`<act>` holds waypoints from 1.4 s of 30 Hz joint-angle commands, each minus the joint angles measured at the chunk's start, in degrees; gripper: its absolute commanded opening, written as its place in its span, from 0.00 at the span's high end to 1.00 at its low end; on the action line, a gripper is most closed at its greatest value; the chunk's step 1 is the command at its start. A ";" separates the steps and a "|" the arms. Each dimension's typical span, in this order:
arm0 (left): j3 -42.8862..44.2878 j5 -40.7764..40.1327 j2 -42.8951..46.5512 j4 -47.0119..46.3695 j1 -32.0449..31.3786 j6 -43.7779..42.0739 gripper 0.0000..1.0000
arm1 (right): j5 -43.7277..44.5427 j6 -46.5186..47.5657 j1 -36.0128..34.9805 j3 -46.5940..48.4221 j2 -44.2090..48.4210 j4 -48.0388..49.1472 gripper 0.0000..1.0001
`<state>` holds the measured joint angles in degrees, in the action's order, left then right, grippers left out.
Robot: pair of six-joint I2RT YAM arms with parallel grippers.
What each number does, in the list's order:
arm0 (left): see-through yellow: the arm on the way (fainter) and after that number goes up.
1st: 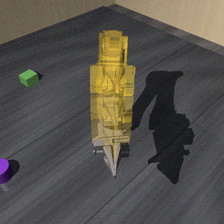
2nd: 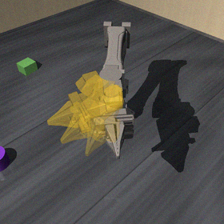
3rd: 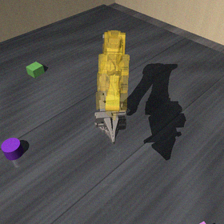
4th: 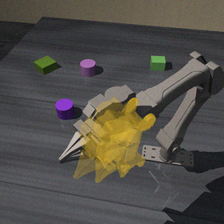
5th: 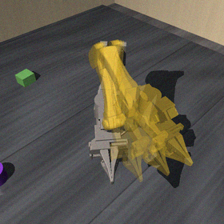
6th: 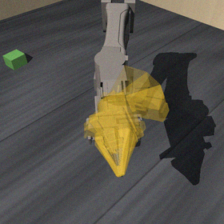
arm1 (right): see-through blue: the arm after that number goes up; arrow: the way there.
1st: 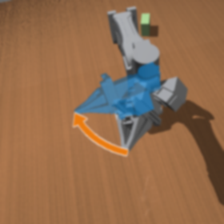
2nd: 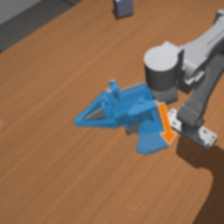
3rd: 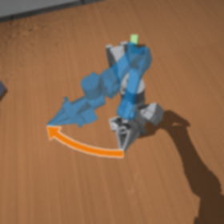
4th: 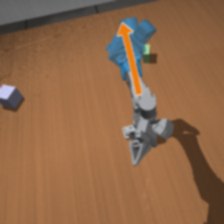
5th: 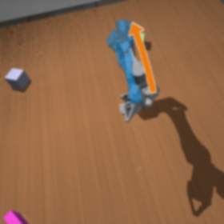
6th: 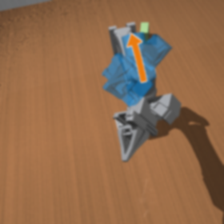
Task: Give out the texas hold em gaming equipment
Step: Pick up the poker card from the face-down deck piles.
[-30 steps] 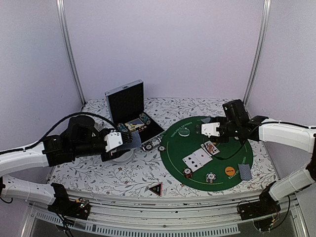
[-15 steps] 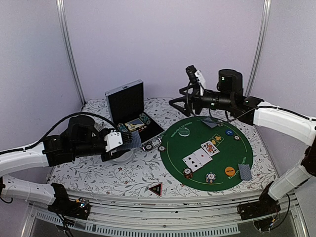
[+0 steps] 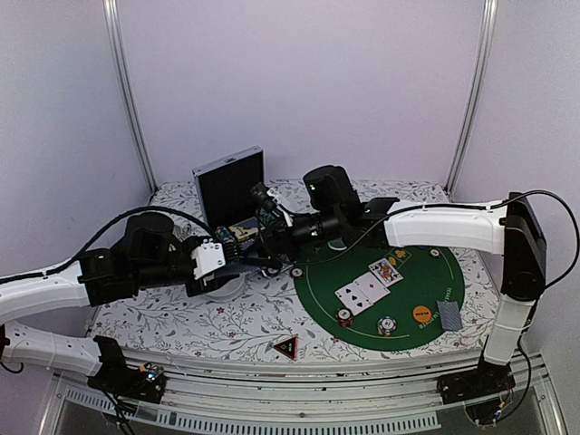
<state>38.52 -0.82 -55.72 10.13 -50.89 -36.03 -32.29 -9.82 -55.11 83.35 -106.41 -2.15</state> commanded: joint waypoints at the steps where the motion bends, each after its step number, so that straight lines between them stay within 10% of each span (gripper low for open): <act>1: -0.35 -0.20 0.60 -1.75 -0.15 -0.38 0.47 | 0.55 -1.22 -0.32 2.25 -1.91 0.09 0.11; 42: -0.62 -1.54 0.66 -2.34 -0.15 -0.62 0.47 | 7.21 3.29 -0.21 7.28 2.53 -17.74 0.98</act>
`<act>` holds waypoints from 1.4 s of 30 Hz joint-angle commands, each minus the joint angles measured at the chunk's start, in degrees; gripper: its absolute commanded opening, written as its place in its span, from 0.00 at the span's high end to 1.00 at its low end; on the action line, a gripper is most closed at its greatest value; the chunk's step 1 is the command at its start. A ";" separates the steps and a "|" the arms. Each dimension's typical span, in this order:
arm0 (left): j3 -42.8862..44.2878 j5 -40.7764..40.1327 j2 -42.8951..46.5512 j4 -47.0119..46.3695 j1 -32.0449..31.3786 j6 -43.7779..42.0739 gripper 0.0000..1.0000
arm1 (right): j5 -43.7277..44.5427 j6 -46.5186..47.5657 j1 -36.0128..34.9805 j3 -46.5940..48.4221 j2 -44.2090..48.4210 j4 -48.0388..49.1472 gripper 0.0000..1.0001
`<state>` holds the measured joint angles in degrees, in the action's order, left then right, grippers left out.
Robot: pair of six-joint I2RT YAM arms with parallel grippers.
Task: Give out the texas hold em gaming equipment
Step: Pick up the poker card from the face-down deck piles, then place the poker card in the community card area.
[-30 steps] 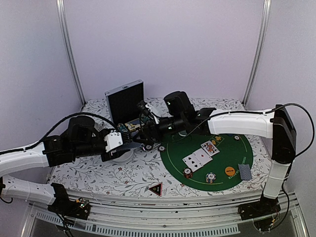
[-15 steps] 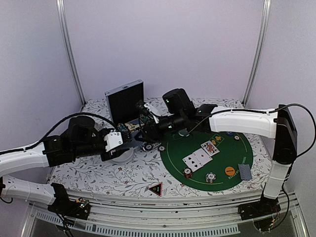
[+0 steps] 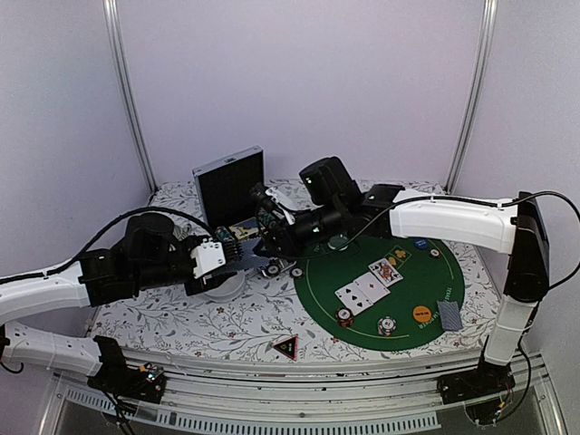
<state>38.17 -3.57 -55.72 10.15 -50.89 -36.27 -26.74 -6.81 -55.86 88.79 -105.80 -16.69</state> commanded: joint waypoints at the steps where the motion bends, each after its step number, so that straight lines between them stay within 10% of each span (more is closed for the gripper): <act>1: -0.29 1.21 0.59 -2.33 -0.17 -0.39 0.47 | 2.03 0.39 0.65 1.98 2.19 -3.92 0.98; 18: -0.22 1.13 0.76 -2.17 -0.09 -0.41 0.47 | -2.65 1.11 8.12 -0.23 13.84 -4.71 0.98; 29: -0.16 1.55 1.37 -2.06 -0.11 -0.38 0.47 | 0.88 -23.09 39.94 -34.39 26.24 13.14 0.98; 42: -0.18 1.47 0.63 -1.81 -0.16 -0.38 0.47 | 3.86 -23.70 48.12 -45.80 15.97 21.92 0.98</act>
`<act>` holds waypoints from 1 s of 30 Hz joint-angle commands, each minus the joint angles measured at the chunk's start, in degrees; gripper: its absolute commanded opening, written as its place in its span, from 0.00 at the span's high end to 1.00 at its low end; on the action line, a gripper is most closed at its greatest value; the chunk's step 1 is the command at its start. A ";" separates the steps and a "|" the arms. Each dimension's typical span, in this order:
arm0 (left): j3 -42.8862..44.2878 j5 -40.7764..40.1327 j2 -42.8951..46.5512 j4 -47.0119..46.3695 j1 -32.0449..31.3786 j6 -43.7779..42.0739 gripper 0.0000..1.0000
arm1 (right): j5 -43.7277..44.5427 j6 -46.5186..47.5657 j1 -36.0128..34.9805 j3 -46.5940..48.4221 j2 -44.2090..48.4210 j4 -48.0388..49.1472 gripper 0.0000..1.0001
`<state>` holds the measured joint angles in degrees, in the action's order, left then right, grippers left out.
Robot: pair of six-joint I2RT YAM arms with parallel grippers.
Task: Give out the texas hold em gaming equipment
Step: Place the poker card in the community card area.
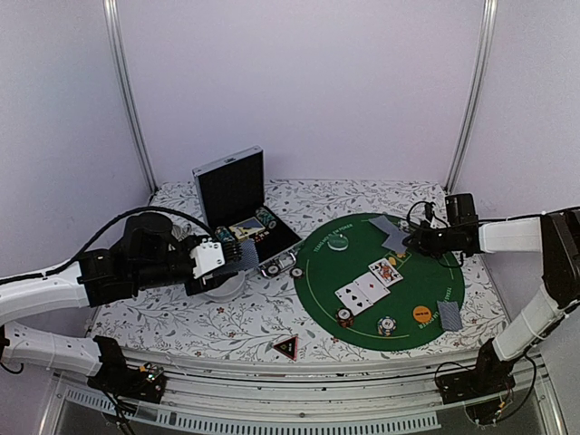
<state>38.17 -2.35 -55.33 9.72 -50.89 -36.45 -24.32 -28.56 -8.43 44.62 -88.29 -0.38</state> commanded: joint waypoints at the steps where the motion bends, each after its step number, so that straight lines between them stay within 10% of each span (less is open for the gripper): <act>1: -0.24 0.26 0.24 -1.39 -0.16 -0.28 0.47 | 2.00 -2.29 0.69 -2.00 -1.73 6.04 0.98; 30: -0.26 0.42 0.50 -1.33 -0.12 -0.29 0.47 | 1.03 -5.24 1.28 -5.53 -7.71 9.42 0.92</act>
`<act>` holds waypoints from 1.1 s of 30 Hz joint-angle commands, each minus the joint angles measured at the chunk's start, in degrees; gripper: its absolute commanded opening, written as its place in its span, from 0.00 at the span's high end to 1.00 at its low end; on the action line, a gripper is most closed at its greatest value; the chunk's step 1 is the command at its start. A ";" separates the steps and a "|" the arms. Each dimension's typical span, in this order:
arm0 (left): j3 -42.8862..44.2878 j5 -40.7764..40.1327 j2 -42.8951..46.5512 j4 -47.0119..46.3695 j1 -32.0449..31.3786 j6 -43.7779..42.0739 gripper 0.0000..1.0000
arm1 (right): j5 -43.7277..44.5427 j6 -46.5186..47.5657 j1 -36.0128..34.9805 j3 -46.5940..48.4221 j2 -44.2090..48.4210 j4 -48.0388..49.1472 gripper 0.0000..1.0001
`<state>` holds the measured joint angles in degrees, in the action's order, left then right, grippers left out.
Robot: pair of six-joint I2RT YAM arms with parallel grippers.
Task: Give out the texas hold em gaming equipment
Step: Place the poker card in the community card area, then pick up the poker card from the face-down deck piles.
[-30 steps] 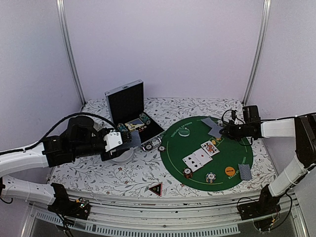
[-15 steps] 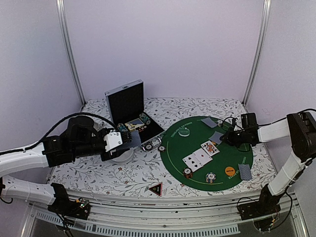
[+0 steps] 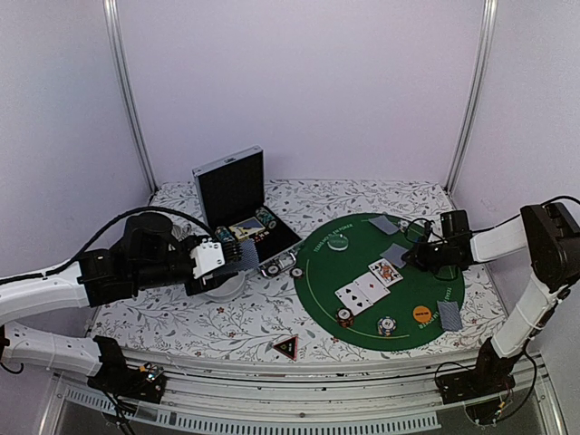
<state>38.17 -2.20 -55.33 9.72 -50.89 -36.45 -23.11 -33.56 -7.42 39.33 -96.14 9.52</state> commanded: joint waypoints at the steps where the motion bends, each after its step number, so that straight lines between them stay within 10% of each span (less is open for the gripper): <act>1: -0.29 0.26 0.53 -1.28 -0.11 -0.27 0.47 | 0.60 -0.33 0.25 -0.32 0.69 -0.97 0.89; 14: -0.18 0.18 0.75 -1.39 -0.10 -0.38 0.47 | 15.85 -0.19 -0.99 1.49 17.30 -10.20 0.32; 20: -0.15 0.47 0.69 -1.57 -0.08 -0.42 0.47 | 18.45 14.06 -17.78 7.74 22.35 -7.10 0.02; 33: -0.48 0.09 0.93 -2.20 -0.09 -0.47 0.47 | -9.24 27.49 -44.53 35.34 -3.68 -2.81 0.01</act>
<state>38.17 -2.15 -55.31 9.65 -50.89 -36.53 -26.13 -8.95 -48.56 69.78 -94.87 7.73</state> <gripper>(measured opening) 0.531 0.994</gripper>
